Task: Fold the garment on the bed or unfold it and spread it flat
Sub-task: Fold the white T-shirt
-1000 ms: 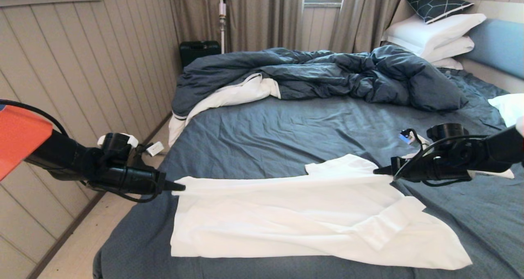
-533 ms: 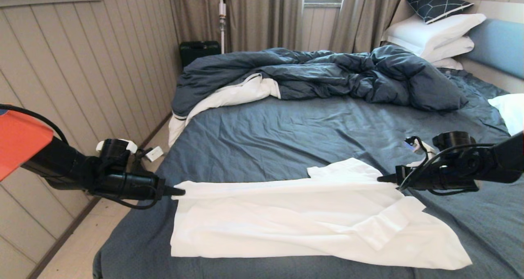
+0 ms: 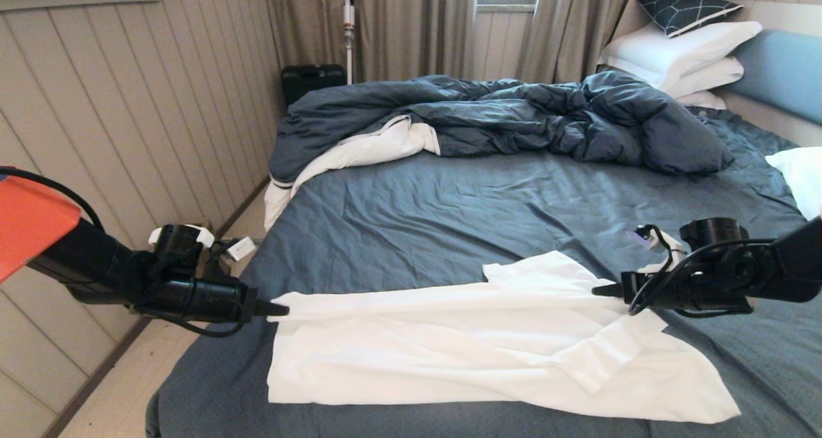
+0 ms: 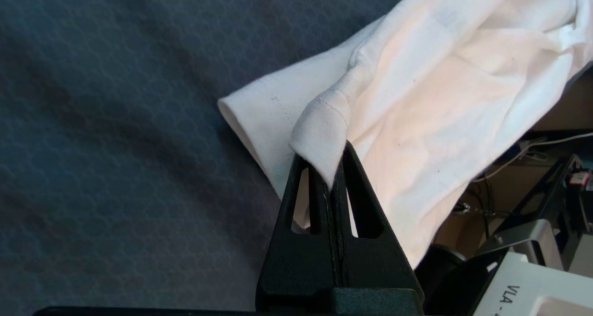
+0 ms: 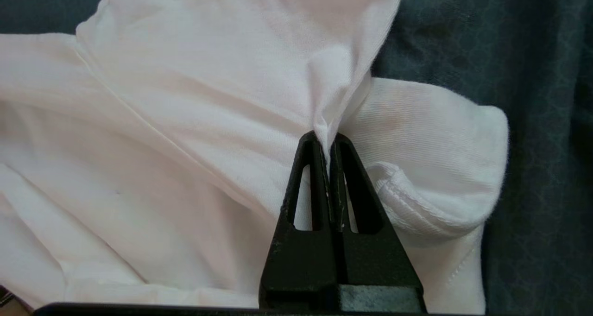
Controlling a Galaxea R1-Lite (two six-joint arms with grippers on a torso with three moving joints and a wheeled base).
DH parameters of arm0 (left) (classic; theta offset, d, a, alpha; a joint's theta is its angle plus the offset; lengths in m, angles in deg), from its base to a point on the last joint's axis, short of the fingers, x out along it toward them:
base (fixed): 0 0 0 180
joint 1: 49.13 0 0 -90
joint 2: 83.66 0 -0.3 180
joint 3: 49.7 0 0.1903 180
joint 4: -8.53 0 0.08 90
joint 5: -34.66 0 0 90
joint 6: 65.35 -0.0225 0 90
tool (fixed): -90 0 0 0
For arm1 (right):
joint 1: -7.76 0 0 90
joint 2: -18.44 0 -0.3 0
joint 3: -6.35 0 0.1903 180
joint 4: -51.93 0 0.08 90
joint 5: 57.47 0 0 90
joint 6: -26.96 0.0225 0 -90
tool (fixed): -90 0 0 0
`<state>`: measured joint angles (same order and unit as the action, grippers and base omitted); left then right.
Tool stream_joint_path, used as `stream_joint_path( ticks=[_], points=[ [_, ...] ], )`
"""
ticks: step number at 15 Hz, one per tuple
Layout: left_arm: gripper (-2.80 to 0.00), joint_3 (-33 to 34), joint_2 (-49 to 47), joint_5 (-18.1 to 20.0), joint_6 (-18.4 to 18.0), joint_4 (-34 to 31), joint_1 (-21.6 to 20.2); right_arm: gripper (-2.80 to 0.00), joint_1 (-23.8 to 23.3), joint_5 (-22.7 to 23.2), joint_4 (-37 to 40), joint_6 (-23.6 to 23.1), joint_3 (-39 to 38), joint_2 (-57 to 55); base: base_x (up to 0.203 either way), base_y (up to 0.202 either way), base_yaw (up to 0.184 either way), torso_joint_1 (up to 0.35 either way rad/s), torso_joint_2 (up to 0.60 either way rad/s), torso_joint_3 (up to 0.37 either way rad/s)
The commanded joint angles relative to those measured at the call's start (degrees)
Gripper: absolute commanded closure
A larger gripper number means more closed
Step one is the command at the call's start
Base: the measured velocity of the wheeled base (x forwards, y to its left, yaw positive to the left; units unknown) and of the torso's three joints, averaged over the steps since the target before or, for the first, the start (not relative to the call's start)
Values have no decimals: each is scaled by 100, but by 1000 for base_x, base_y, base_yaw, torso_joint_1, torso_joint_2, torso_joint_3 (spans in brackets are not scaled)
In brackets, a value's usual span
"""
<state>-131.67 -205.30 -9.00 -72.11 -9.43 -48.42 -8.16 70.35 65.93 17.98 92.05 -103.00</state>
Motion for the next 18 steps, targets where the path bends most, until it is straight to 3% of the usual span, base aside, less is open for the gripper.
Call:
stream_joint_path(
  ticks=[1,3,4,5,11,15,18],
  points=[
    [0,73,8,25,-14,18,0,0,-1,24,-4,-7,-44,32,0,0,0,0,0,0],
    [0,102,1,25,-35,21,0,0,-8,5,-48,-44,-81,22,0,0,0,0,0,0],
    [-34,102,-6,25,-29,21,0,-280,-37,-2,-82,-75,-81,4,0,0,0,0,0,0],
    [-280,95,-9,25,-30,30,0,-280,-69,5,-92,-91,-81,-3,0,0,0,0,0,0],
    [-280,184,424,53,-3,43,-13,-280,-313,42,-60,101,353,61,0,0,0,0,0,0],
    [-280,-127,707,120,143,46,-417,-280,-265,35,-36,728,1079,-23,0,0,0,0,0,0],
    [-280,-126,733,174,362,48,-618,-280,76,-5,54,1069,1630,-474,0,0,0,0,0,0]
  ],
)
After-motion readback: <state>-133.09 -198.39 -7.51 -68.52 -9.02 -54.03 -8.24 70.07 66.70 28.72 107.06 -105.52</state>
